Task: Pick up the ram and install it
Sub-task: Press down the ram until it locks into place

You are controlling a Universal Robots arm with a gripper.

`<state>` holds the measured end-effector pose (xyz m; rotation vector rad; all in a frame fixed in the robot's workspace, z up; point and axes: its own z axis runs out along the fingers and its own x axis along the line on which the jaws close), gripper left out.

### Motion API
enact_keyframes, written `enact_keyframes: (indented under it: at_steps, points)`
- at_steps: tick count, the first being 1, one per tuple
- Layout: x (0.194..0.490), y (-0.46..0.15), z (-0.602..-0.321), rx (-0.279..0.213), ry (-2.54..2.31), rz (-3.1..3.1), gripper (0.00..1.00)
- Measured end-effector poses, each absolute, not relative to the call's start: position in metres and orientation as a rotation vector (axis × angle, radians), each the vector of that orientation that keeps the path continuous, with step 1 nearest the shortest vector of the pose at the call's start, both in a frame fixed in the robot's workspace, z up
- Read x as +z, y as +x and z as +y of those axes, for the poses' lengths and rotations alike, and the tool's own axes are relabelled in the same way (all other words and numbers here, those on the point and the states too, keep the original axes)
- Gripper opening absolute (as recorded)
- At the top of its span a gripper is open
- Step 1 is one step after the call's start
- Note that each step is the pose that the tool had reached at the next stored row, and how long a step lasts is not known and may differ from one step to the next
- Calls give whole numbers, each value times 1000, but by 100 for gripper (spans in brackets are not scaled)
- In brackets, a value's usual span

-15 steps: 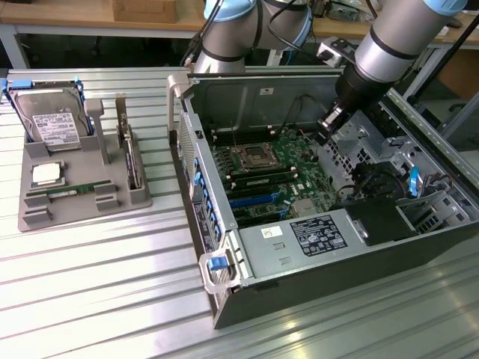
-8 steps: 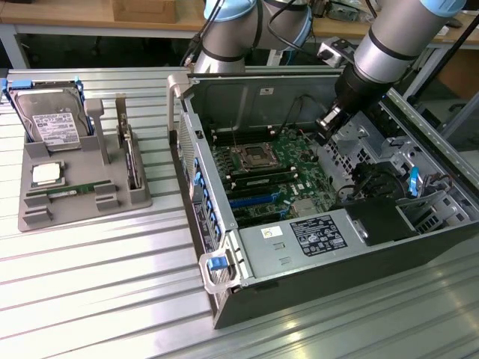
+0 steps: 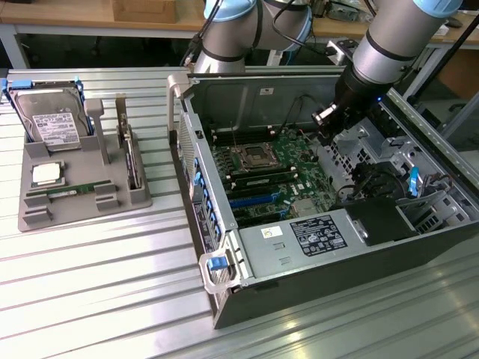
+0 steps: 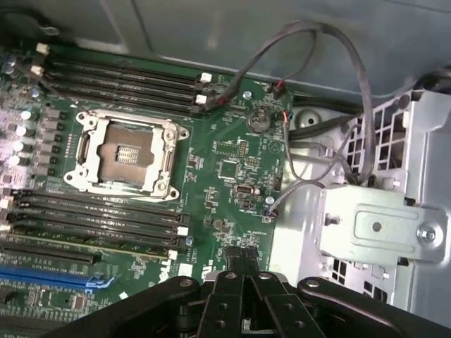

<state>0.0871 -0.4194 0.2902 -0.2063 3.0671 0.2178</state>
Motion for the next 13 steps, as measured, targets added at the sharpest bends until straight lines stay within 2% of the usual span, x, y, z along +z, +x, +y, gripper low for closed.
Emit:
enact_keyframes:
  at_steps: [8,13]
  points:
    - [289,87,-419,205,148,3055,10]
    - [289,87,-419,204,171,3053,10]
